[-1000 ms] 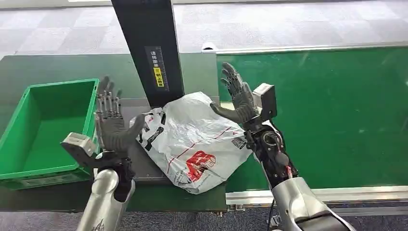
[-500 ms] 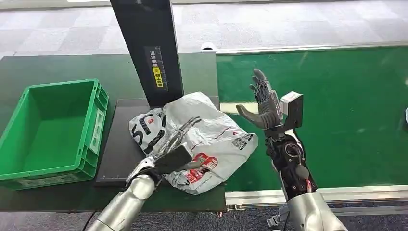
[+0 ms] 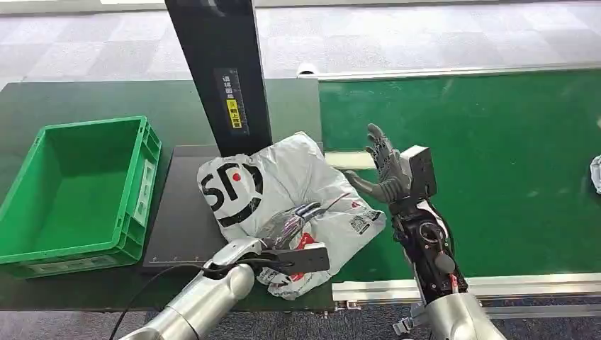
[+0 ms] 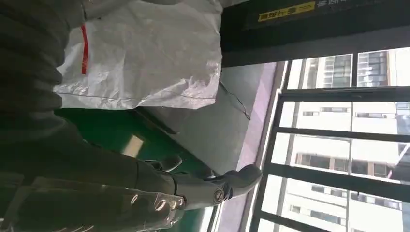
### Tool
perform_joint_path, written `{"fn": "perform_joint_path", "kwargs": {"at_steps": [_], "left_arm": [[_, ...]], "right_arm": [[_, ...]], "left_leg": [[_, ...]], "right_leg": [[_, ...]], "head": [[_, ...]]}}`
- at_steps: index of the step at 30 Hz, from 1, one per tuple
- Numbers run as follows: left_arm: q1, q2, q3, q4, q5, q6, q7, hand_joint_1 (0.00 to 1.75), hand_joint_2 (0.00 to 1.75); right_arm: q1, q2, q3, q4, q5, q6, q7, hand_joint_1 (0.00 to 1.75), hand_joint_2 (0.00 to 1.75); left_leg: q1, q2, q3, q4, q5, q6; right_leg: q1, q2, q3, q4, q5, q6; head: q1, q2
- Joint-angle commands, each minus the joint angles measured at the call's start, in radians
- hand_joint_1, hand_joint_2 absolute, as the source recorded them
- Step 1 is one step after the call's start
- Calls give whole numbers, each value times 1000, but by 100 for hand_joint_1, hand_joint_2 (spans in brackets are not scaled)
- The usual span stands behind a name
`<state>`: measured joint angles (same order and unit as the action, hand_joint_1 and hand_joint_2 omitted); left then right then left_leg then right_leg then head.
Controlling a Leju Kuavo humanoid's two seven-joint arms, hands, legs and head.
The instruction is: Moved the parcel from conveyor to table for the left to box.
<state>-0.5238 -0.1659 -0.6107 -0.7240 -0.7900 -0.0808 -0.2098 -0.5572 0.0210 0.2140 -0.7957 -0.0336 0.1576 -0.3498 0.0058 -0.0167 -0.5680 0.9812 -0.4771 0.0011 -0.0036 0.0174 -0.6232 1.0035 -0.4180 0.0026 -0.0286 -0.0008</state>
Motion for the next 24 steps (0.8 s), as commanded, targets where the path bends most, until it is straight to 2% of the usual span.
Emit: {"fn": "perform_joint_path", "kwargs": {"at_steps": [1,6,11,12,13,14,18,20,21,22,24], "left_arm": [[69,35,45,-45,-9,75,-55,175,175],[96,26,122,-133,24,172,-79,175,175],[131,21,194,-248,57,334,-151,175,175],[127,24,194,-254,56,331,-150,175,175],[142,16,214,-296,79,405,-208,175,175],[144,16,216,-317,79,437,-230,175,175],[166,12,223,-391,68,532,-254,175,175],[181,2,236,-443,67,683,-323,175,175],[178,3,234,-446,67,680,-323,175,175],[195,-15,284,-507,-5,779,-390,175,175],[210,-37,324,-539,-41,779,-424,175,175]], "right_arm": [[-1,-3,-14,46,-4,18,31,0,175],[17,0,-18,48,-11,14,29,0,175],[16,3,-12,35,-9,1,19,0,175],[16,2,-12,33,-10,0,18,0,175],[17,0,-12,27,-13,-4,15,0,175],[18,-3,-14,24,-18,-4,11,0,175],[23,-9,-19,19,-30,-8,4,0,175],[31,-10,-19,12,-38,-14,-2,0,175],[33,-10,-18,11,-38,-15,-3,0,175],[37,-11,-14,6,-41,-18,-6,0,175],[37,-12,-11,5,-44,-19,-8,0,175]], "left_leg": [[0,3,4,-3,0,0],[0,3,6,-3,-1,-1],[0,3,2,-1,-1,0],[0,5,6,-3,-1,-1],[0,2,1,0,0,-1],[0,3,3,-1,-1,-1],[0,2,1,0,-1,0],[0,2,2,-1,-1,0],[0,2,2,-1,-1,-1],[0,1,1,0,-1,0],[0,2,1,0,-1,0]], "right_leg": [[0,1,4,-2,0,0],[0,0,5,-3,-1,0],[0,1,1,-1,0,0],[0,0,4,-2,-1,0],[0,0,0,0,0,0],[0,0,2,-1,-1,0],[0,-1,0,0,-1,0],[0,-1,1,-1,-1,0],[0,-1,1,-1,-1,0],[0,-1,0,0,-1,0],[0,0,0,0,-1,0]], "head": [[0,0],[0,0],[0,0],[0,0],[0,0],[0,0],[0,0],[0,0],[0,0],[0,0],[0,0]]}}
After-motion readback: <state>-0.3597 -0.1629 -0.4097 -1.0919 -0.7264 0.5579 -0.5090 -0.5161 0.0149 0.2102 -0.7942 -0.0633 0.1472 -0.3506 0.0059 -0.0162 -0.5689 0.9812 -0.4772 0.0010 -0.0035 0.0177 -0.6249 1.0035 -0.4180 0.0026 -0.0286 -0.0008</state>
